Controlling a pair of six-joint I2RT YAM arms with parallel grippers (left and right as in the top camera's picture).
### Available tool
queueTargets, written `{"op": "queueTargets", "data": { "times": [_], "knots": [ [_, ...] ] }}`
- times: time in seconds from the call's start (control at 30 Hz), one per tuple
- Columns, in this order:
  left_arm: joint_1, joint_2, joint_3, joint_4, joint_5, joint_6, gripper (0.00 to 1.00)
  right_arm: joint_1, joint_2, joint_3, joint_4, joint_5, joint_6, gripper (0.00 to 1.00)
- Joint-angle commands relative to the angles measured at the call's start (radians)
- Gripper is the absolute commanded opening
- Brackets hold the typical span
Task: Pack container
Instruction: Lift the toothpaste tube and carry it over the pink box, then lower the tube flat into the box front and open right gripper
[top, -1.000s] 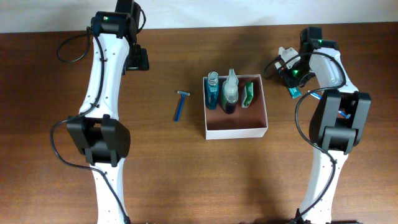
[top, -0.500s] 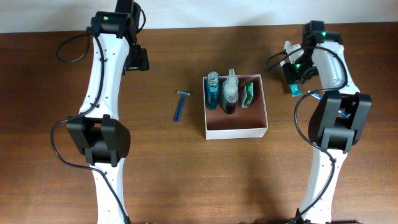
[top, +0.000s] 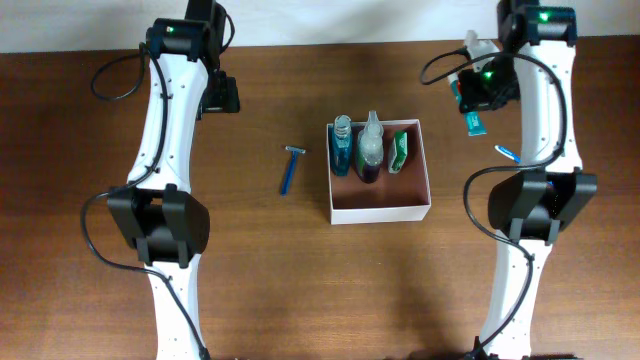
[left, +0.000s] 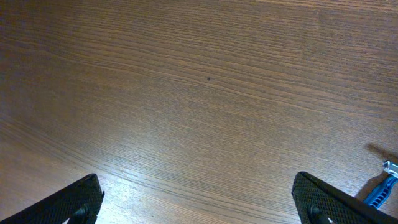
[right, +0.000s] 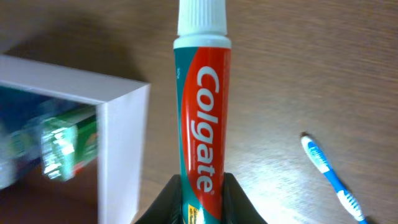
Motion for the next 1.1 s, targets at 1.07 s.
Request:
{"op": "queueTargets", "data": {
  "times": [1.07],
  "knots": [
    [0.004, -0.01, -0.002, -0.009, -0.01, 0.012, 1.0, 0.184, -0.229, -0.266, -0.028, -0.094, 0.244, 0.18]
  ]
}}
